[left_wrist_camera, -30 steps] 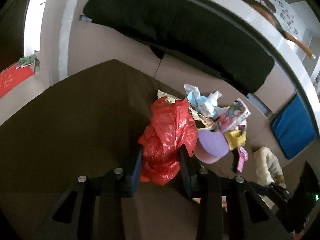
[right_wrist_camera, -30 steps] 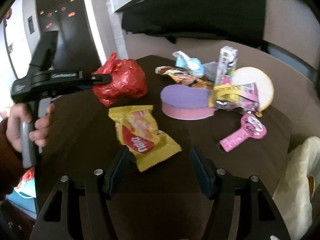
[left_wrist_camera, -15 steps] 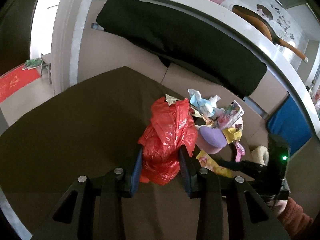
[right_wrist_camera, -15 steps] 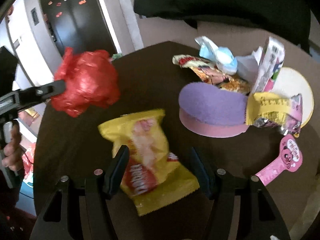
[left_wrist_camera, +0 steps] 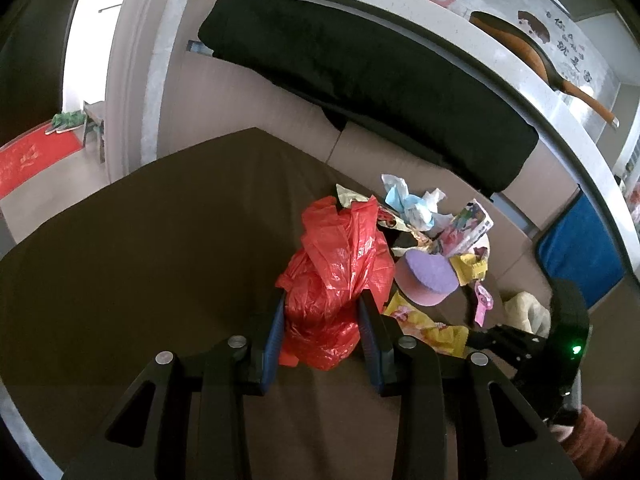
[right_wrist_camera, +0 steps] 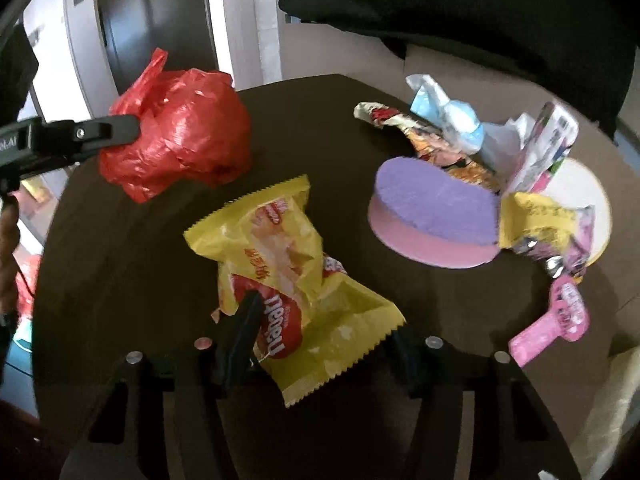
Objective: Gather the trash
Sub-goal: 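Grasp the yellow snack wrapper with the right tool while the left tool holds the bag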
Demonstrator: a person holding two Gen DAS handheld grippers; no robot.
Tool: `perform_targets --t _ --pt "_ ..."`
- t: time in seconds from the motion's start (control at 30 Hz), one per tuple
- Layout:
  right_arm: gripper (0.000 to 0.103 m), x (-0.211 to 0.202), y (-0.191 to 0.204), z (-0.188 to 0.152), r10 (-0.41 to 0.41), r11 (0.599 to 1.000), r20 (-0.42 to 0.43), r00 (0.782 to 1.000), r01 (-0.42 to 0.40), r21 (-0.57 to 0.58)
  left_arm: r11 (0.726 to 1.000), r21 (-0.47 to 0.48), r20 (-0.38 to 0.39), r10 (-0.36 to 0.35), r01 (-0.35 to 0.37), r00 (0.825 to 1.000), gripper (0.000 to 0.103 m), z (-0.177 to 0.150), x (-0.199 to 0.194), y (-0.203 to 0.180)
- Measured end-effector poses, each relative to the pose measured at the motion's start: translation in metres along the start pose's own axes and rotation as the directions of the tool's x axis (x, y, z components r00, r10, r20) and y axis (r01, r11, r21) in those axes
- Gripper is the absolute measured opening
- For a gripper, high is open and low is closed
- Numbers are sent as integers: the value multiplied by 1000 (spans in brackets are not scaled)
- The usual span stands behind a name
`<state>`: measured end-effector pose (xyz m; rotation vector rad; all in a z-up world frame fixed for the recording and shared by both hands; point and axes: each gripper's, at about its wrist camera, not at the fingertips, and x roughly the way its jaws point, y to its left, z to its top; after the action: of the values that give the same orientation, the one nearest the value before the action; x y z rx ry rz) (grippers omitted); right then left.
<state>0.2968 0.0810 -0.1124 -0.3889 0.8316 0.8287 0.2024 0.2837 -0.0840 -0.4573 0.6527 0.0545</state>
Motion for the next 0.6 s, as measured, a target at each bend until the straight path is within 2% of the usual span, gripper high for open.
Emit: perform_targets --t 0.1,0.23,0.3,0.47,0.6 --pt "56 -17 -7 2 69 998 39 997 -69 4 1000 -6 9 11 -11 1000 36 1 -3 3" --pt "67 -43 -9 4 84 996 127 988 -78 -52 1000 -26 11 11 -10 1000 36 2 -4 9" --pt "71 -48 -6 9 86 993 140 986 -75 -87 1000 -27 7 10 -10 1000 36 3 -3 9" --pt "71 -17 0 28 142 983 55 988 -134 -128 1000 -25 -9 -1 1 1000 36 2 -1 7" --pt "71 12 5 37 143 975 -8 990 -142 -168 1000 -21 -3 9 -9 1000 36 3 -5 10"
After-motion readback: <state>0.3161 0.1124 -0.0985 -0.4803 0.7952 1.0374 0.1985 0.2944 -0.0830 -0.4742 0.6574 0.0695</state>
